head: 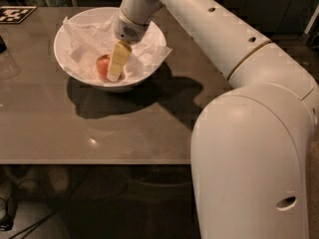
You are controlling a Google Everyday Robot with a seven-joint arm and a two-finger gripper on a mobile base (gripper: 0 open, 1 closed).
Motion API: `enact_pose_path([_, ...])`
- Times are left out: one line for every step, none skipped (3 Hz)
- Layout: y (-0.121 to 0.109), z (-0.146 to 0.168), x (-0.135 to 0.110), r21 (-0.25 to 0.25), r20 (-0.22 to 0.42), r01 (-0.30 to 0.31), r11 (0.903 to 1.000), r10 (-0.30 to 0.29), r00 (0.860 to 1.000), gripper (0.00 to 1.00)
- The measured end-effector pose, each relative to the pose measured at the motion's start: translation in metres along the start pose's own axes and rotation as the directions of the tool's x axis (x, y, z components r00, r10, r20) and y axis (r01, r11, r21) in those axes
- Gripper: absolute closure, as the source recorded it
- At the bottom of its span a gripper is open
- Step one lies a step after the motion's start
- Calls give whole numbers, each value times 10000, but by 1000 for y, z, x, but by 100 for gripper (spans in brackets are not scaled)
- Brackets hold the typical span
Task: Pick apple from white bowl
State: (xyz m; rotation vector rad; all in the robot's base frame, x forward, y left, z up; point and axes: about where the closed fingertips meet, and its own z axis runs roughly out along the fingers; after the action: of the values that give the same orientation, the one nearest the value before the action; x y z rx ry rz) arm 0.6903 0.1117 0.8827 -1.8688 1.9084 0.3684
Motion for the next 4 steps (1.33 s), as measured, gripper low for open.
enact_pose_path([-3,12,0,-310,36,-50,9995,51,10000,0])
enact_pose_path([-5,26,1,-664,83,-113,9977,119,9999,0])
enact_pose_path([-6,34,3,-767,140,-196,9969,207,9997,18])
enact_pose_path([-6,34,3,-767,140,-196,9969,207,9997,41])
